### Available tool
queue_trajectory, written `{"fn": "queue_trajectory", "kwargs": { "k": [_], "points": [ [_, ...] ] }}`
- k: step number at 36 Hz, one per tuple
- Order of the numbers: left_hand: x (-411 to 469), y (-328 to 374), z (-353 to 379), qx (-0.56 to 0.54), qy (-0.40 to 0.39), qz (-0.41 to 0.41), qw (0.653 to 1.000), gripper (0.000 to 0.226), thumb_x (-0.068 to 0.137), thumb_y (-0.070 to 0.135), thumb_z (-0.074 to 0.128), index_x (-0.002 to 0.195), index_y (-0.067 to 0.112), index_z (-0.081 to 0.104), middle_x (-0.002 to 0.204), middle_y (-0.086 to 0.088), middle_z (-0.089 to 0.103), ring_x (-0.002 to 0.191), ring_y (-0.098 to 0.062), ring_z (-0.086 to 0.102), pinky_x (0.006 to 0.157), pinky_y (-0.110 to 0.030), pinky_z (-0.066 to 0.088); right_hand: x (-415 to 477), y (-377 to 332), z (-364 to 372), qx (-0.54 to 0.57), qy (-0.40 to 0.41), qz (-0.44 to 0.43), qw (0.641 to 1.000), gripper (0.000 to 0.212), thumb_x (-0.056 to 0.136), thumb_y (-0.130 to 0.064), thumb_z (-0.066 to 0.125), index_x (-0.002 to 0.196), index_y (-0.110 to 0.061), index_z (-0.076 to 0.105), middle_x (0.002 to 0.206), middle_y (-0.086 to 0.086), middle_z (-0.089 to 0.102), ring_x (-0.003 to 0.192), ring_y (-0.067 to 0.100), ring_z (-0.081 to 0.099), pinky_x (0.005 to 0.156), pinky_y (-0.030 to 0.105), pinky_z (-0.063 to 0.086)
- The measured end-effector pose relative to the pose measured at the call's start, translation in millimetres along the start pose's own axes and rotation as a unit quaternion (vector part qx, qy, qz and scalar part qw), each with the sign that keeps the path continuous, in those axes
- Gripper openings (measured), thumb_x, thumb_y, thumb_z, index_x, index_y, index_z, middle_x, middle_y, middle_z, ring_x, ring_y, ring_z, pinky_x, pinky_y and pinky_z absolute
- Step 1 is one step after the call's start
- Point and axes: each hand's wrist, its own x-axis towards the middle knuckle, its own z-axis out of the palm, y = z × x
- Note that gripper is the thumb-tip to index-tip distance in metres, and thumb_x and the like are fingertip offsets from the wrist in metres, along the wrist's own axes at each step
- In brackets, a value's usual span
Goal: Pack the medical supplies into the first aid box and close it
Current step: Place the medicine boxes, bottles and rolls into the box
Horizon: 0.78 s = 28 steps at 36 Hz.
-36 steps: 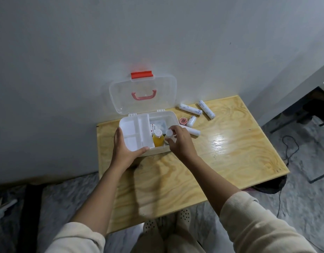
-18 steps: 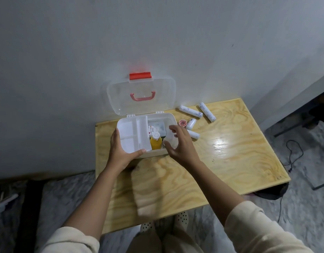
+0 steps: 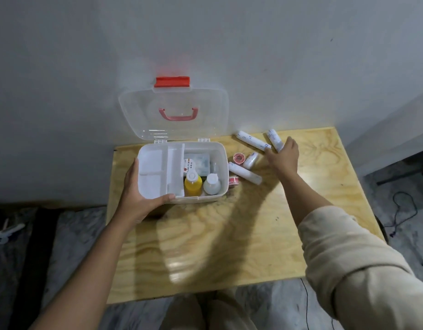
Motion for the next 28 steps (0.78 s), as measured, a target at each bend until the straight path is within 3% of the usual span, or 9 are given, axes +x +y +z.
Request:
{"fn": "queue_trajectory", "kwargs": {
  "k": [3,7,9,12,17,23,26,28],
  "points": [
    [-3.2,7.1,0.6,-0.021,0.003,-0.006,1.0,0.128,0.038,0.06,0.081,0.147,0.042,0.016,0.15,0.019,0.022,0.135,0.003,0.023,0.109,-0.026,0.026,10.8,-2.2,8.8,-0.05,-0.022,-0.038,0.998,0.062,0.084,-0.031,0.061,0.131,0.0,0.035,0.136,0.021,0.04,0.128,0.033,0.034,0.107,0.04,0.03],
    [-7.0,19.1,1.7,-0.038,0.01,0.006,0.999,0.102,0.037,0.057,0.078,0.119,0.065,0.018,0.126,0.039,0.028,0.11,0.037,0.022,0.086,0.008,0.022,12.3,-10.5,18.4,-0.098,-0.005,-0.075,0.992,0.054,0.081,-0.03,0.061,0.121,0.001,0.044,0.125,0.022,0.048,0.119,0.036,0.041,0.1,0.042,0.035],
    [-7.6,21.2,0.8,-0.035,0.008,0.004,0.999,0.1,0.037,0.056,0.078,0.116,0.066,0.017,0.124,0.043,0.025,0.107,0.041,0.019,0.082,0.011,0.021,12.7,-15.0,21.1,-0.102,-0.011,-0.083,0.991,0.054,0.08,-0.029,0.063,0.121,0.0,0.044,0.125,0.021,0.048,0.118,0.036,0.042,0.099,0.043,0.036],
    [-6.9,19.0,0.5,-0.033,0.007,-0.001,0.999,0.108,0.038,0.058,0.081,0.124,0.065,0.017,0.131,0.039,0.028,0.118,0.03,0.024,0.093,0.001,0.023,12.1,-20.6,25.3,-0.105,-0.023,-0.117,0.987,0.053,0.078,-0.028,0.067,0.119,-0.001,0.046,0.123,0.02,0.05,0.116,0.036,0.044,0.095,0.043,0.038],
    [-8.9,20.0,1.5,-0.035,0.009,-0.005,0.999,0.1,0.036,0.056,0.077,0.114,0.067,0.016,0.12,0.044,0.025,0.102,0.044,0.019,0.077,0.014,0.021,9.3,-30.7,33.1,-0.132,-0.061,-0.158,0.977,0.051,0.079,-0.029,0.066,0.122,-0.008,0.048,0.121,0.015,0.053,0.111,0.034,0.049,0.088,0.042,0.041],
    [-7.0,12.1,0.6,-0.037,0.007,-0.002,0.999,0.106,0.038,0.058,0.08,0.123,0.067,0.017,0.125,0.046,0.023,0.113,0.032,0.025,0.091,-0.001,0.025,5.3,-35.9,34.7,-0.173,-0.066,-0.16,0.97,0.042,0.085,-0.024,0.061,0.119,-0.004,0.049,0.12,0.018,0.051,0.111,0.036,0.046,0.087,0.043,0.04],
    [-2.3,4.1,-0.7,-0.031,0.0,-0.009,0.999,0.12,0.039,0.061,0.086,0.14,0.051,0.023,0.147,0.024,0.028,0.136,0.0,0.029,0.111,-0.034,0.033,2.0,-33.4,30.9,-0.149,-0.065,-0.135,0.977,0.041,0.086,-0.023,0.061,0.118,-0.001,0.048,0.12,0.019,0.051,0.112,0.036,0.046,0.089,0.043,0.04],
    [-1.2,1.7,-1.0,-0.024,-0.003,-0.011,1.0,0.128,0.039,0.062,0.087,0.146,0.043,0.02,0.152,0.012,0.028,0.139,-0.011,0.03,0.112,-0.046,0.034,-2.0,-33.0,24.7,-0.101,-0.056,-0.12,0.986,0.042,0.086,-0.022,0.06,0.12,0.0,0.047,0.121,0.02,0.05,0.113,0.036,0.045,0.091,0.043,0.04]
  ]
}}
